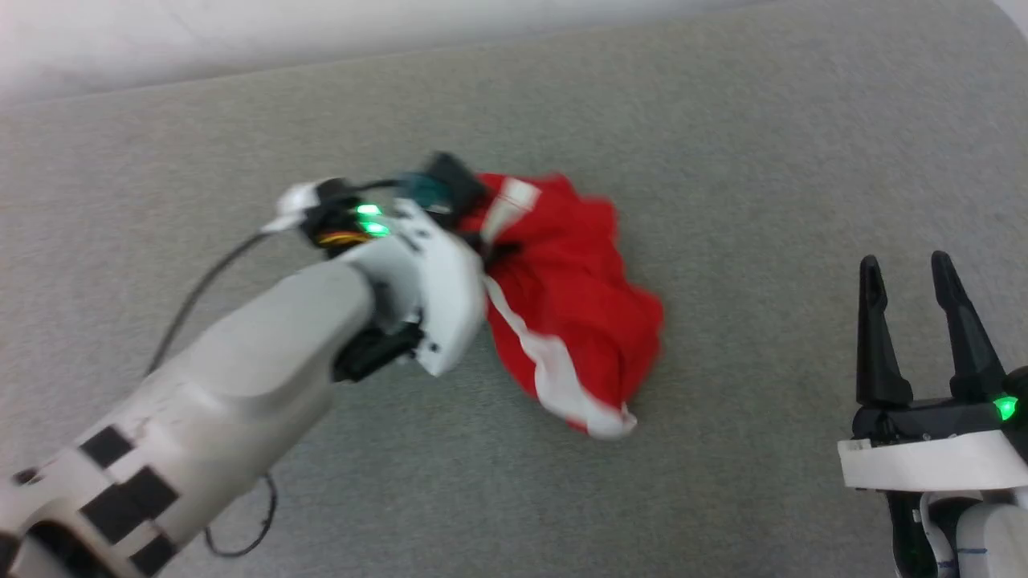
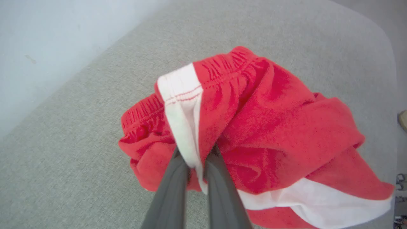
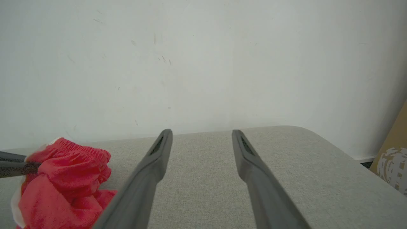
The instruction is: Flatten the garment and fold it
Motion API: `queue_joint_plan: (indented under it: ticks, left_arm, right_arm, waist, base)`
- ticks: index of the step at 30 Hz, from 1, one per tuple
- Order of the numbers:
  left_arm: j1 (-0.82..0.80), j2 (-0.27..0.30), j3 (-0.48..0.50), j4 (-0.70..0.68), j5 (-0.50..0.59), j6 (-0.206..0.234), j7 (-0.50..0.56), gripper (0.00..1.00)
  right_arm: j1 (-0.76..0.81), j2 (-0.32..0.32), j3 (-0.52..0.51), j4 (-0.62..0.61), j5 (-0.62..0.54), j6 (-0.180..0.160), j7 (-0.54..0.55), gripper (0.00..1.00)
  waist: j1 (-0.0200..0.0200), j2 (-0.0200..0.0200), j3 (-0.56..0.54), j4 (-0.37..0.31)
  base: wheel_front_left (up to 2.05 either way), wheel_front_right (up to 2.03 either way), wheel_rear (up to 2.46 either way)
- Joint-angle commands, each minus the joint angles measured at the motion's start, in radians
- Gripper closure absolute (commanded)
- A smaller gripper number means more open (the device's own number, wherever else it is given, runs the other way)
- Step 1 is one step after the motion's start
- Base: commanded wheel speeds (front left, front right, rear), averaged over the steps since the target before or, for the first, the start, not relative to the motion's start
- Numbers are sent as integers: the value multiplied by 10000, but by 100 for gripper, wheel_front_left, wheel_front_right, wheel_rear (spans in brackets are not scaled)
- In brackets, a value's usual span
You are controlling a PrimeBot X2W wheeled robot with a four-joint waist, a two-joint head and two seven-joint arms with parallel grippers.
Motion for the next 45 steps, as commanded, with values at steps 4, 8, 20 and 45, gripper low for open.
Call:
queue_joint_plan:
  ticks: [4,8,20,45]
  left_arm:
    - [1037,857,717,261,-476,680,-1158,100]
    - [2196,1650,906,634,-636,1348,-1813,100]
    - [4109,1395,1477,902,-1028,2553,-4152,0]
    - [8847,-1707,9413,-3862,5667,4204,-4842,0]
  right_arm:
    - [188,24,25,-5,-109,-17,-47,0]
    - [315,24,79,6,-255,-17,-47,0]
    - [63,24,686,-122,-1243,-17,-47,0]
    - [-7694,-5388,10878,3366,5493,-17,6171,0]
  waist:
    - [0,-1,-559,810]
    - [0,-1,-699,1211]
    - [0,-1,-1155,1979]
    - [0,-1,-1056,3287]
  base:
    - [0,0,0]
    - [0,0,0]
    - [0,0,0]
    - [0,0,0]
